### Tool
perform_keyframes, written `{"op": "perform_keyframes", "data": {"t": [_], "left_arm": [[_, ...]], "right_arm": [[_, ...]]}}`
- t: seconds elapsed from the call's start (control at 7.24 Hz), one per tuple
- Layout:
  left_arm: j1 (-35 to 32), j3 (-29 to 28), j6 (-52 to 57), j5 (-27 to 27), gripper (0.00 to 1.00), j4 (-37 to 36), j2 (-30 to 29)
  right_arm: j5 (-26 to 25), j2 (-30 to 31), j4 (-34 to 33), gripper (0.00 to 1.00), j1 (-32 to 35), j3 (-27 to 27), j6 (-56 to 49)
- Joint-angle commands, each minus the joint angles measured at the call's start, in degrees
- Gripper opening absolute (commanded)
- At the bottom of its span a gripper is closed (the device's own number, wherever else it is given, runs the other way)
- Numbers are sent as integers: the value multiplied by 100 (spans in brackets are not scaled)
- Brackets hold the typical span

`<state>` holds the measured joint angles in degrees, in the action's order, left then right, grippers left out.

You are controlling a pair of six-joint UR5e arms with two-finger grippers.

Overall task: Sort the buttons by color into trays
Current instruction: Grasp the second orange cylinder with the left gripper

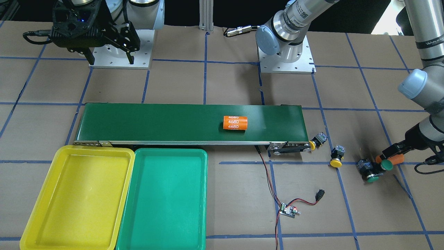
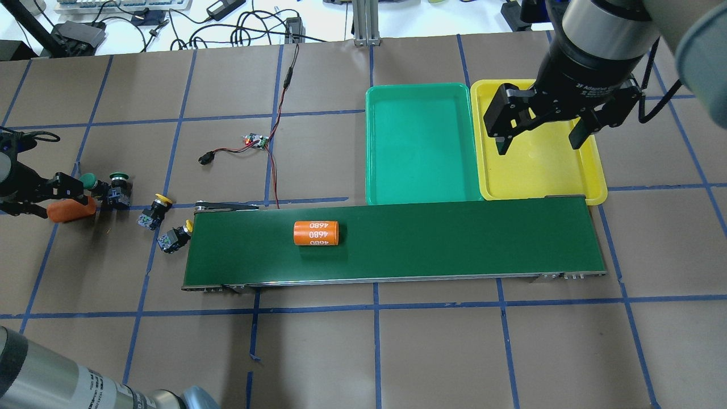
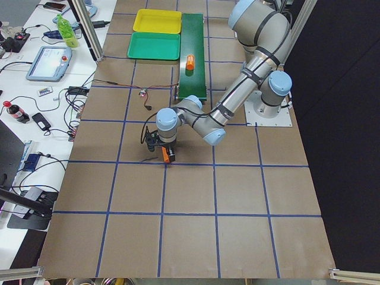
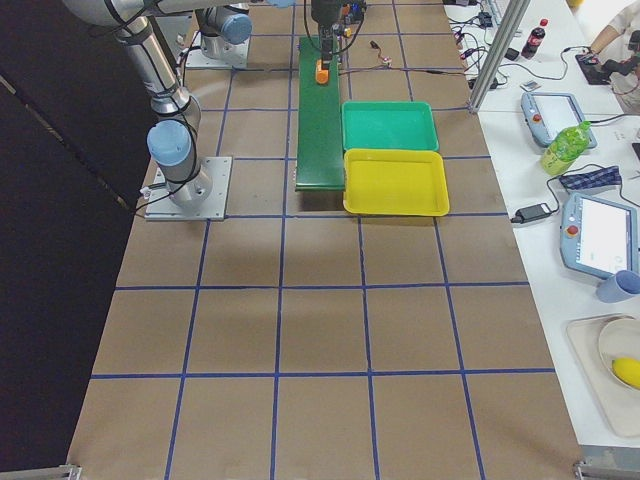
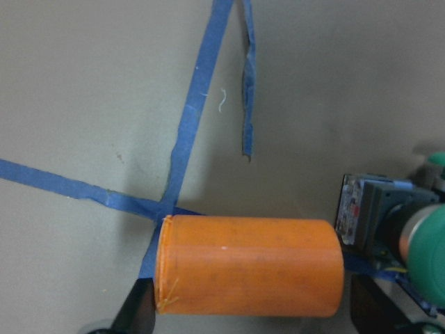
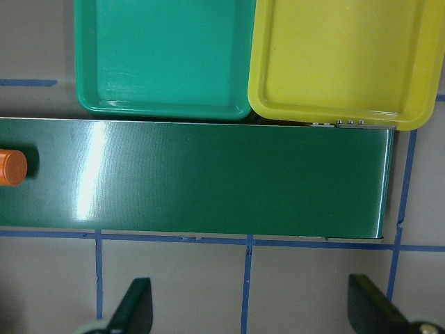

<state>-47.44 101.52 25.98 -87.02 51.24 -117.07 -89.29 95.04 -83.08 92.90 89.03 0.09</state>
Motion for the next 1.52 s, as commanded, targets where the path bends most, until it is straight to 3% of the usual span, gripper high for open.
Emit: {"op": "perform_keyframes", "data": {"t": [0.0,0.14,0.28,0.41,0.55,0.69,0.97,1.38], "left_arm": [[-2,-9,56,-8,100,-8,-53],[7,-9,82,-43,100,-139,-105],[-2,-9,91,-61,66,-193,-132],[-2,-9,91,-61,19,-184,-124],[7,-9,82,-61,6,-132,24],[-36,-9,82,-70,5,16,243],[-124,-44,100,-70,5,1233,1049],[-1463,79,-110,-52,5,2423,2238]], "right_arm": [[8,-12,2,100,0,0,0],[17,-29,20,100,0,0,0],[17,-29,20,100,0,9,0],[17,-21,20,100,0,9,0],[9,-12,20,100,0,9,0],[0,-12,11,100,0,9,9],[0,-3,11,100,0,9,9],[0,-3,11,100,0,9,9]]}}
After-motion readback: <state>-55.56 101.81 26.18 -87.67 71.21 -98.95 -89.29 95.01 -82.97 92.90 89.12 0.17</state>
